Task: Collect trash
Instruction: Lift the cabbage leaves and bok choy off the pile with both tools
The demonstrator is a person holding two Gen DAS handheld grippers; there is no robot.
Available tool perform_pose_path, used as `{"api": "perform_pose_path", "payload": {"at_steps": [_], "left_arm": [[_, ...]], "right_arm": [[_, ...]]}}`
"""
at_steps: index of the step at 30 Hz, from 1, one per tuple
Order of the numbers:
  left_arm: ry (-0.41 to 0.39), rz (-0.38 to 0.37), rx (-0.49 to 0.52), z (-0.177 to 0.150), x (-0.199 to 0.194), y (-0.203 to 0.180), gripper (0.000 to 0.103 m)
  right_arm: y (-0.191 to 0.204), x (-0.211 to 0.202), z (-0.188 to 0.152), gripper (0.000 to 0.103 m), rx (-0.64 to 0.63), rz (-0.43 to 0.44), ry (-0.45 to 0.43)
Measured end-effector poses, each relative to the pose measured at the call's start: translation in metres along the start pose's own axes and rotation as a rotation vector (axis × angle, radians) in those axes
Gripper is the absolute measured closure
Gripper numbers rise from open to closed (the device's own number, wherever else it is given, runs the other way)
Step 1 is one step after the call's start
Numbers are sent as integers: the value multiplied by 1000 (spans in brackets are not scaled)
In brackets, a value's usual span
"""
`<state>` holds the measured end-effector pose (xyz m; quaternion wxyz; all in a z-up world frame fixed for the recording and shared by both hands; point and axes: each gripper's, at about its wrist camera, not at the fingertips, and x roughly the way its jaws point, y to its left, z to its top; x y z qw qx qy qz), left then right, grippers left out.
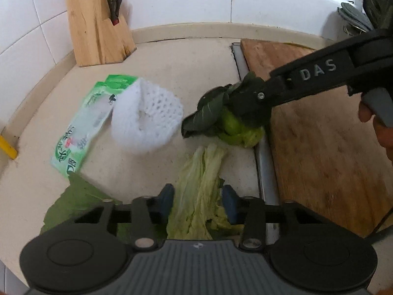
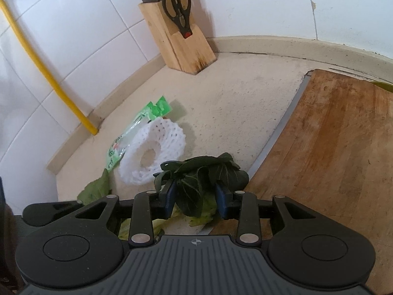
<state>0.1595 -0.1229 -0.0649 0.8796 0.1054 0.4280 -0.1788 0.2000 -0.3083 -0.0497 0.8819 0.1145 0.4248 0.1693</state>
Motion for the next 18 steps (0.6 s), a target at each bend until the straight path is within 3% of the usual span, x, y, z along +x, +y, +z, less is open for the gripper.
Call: {"api": "perform_pose_path", "payload": {"at_steps": [4,5,11,18], "left_arm": [[17,-24,-9,4,1,0,91],[18,-30,-19,5,1,1,93],[1,-56,-76,3,-6,8,96],[-66,-56,-166,11,-24,27,97]], "right_arm": [[4,10,2,48,-42,-19,17],[6,12,2,45,-53,-26,22],[4,22,3,52,-51,-37,31],[-1,1,6,53,0,-5,-22]]}}
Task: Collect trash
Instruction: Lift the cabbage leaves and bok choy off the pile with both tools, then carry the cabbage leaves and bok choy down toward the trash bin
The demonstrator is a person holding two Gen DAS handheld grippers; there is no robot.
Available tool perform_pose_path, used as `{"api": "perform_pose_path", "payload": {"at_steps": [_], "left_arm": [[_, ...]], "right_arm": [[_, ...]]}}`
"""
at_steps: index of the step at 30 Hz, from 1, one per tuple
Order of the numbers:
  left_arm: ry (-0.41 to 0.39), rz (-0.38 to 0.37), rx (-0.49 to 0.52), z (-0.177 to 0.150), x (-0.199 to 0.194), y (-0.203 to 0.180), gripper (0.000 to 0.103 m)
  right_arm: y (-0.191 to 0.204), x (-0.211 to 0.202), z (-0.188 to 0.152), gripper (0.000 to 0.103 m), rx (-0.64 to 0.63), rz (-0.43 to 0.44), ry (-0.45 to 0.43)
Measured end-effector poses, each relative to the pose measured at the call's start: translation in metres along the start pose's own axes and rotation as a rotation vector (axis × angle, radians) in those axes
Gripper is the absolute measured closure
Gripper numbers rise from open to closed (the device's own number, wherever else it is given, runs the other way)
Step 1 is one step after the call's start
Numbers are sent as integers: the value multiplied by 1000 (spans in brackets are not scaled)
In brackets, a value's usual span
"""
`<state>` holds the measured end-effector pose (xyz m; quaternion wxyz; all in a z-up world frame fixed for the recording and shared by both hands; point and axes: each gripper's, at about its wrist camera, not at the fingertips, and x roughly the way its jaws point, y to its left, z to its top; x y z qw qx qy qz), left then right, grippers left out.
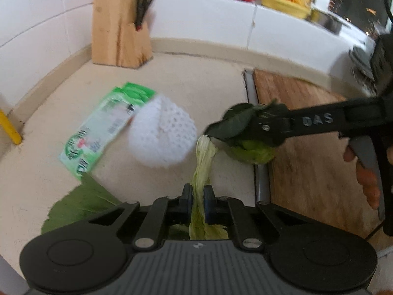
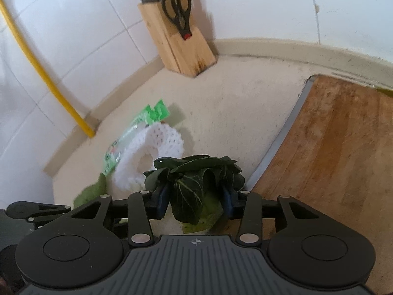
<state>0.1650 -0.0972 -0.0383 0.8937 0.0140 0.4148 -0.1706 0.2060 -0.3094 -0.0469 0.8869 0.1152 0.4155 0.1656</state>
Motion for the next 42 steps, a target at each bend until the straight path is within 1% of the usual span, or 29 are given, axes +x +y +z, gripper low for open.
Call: {"api": "perform_pose_path", "payload": {"at_steps": [6,9,14,24,37,42], "left_arm": [[-70,-4,-26,10,-20,8,97],[-96,-37,-66,15,-28,14,97],[-137,-31,-89,17,-43,24,97],[-165,28,-175,1,-68,53,97],[-221,66,-245,-20,-102,81,98],[-234,76,-260,-27,-108,87,98]], "right_arm": [[2,-22,9,53,15,9,-69],[6,-29,11,53,14,11,-95],[13,-35,12,53,17,20,-120],[43,-30,7,53,-28,54,-102],[74,-30,0,53,-63,89,-100],[85,-30,-2,53,-79,96,-97]]}}
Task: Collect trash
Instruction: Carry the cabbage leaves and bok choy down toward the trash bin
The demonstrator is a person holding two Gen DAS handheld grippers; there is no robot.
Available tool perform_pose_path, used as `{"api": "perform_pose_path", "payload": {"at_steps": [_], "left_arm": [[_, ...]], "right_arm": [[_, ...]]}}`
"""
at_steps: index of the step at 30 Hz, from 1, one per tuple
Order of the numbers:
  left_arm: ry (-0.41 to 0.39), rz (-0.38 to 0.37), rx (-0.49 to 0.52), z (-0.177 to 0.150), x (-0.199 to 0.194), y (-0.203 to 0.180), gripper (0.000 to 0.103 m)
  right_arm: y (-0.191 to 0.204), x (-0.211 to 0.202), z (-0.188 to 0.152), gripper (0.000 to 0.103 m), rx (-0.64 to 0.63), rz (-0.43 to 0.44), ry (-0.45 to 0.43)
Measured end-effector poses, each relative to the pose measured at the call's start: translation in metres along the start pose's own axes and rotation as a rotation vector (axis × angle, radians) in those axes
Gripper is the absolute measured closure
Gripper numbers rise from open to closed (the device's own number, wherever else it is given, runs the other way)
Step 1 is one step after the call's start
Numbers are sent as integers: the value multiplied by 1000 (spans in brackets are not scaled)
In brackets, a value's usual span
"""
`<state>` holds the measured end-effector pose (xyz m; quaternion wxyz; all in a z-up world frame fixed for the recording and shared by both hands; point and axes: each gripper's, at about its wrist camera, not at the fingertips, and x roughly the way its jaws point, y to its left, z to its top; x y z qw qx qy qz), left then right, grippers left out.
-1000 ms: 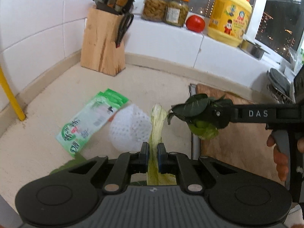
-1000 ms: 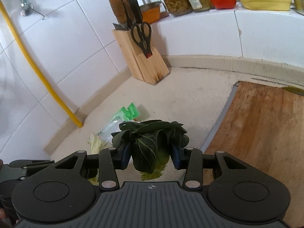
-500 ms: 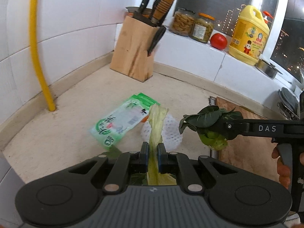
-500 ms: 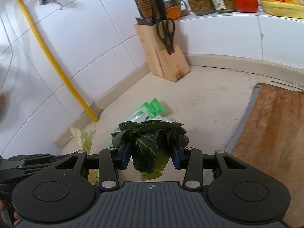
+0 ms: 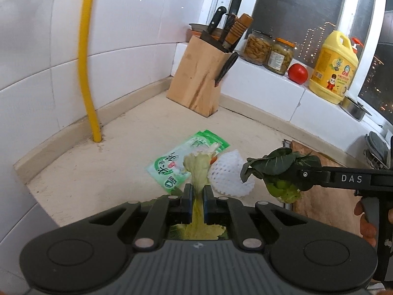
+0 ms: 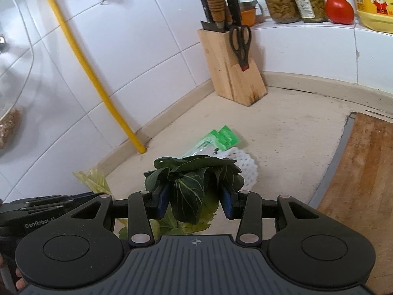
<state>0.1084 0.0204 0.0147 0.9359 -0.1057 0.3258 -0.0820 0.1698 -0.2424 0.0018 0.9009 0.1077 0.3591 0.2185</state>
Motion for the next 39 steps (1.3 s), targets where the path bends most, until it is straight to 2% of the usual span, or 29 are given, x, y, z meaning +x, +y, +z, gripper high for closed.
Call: {"api": "perform_pose_path", "payload": {"at_steps": [12,21,39], "left_arm": [[-24,-4,-21,-2,-9,12,99],[-45,22,-40,-5,-21,22,99],[-99,146,-133,-38,-78,69,99]], "right_arm": [[21,3,-2,53,-32,20,15],[39,10,-3,53,-64,52,33],[114,34,-14,53,-194,193,118]]}}
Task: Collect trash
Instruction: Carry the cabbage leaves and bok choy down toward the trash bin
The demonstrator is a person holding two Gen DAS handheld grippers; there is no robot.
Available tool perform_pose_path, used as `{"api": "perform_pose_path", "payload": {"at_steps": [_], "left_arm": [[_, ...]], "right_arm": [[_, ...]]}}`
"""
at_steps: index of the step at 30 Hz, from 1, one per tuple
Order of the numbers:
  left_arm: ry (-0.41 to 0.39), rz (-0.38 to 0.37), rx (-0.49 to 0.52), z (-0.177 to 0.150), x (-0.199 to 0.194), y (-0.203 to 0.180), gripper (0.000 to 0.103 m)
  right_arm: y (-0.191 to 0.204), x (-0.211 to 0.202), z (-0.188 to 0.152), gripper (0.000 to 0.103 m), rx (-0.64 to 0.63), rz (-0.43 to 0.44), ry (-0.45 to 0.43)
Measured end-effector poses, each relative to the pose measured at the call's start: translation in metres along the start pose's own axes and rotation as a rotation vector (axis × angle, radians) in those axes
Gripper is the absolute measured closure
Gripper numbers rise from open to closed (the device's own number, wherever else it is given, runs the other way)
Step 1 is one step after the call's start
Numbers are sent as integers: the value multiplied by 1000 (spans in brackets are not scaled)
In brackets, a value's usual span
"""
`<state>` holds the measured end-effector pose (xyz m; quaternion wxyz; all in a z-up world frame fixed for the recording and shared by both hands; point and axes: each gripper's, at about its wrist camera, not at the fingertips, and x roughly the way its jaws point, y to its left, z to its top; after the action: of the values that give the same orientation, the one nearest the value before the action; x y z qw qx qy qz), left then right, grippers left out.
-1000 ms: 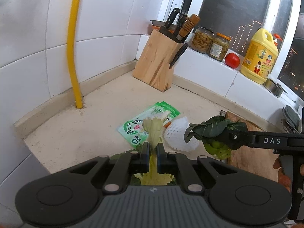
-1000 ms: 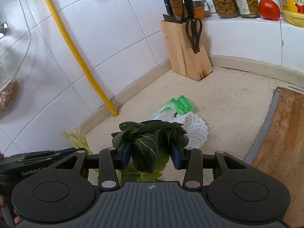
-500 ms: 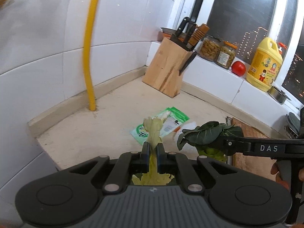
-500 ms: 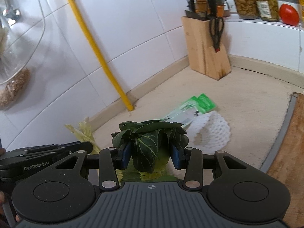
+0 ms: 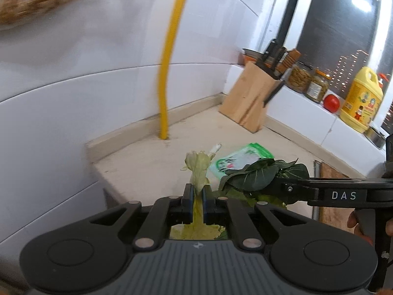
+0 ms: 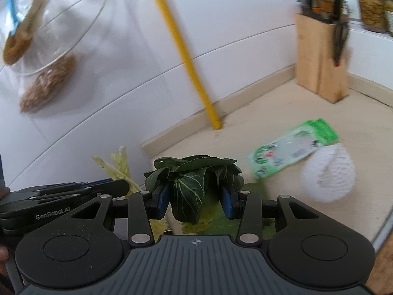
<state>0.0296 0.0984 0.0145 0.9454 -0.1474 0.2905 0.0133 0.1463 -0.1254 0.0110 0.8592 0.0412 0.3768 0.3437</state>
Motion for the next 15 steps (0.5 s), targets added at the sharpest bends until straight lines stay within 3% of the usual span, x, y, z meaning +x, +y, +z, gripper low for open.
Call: {"api": "perform_pose_path", "payload": {"at_steps": [15], "left_arm": [[-2,123,-73,-28,-41,52,99]], "right_arm": [[68,44,-18,53,-90,113,111]]}}
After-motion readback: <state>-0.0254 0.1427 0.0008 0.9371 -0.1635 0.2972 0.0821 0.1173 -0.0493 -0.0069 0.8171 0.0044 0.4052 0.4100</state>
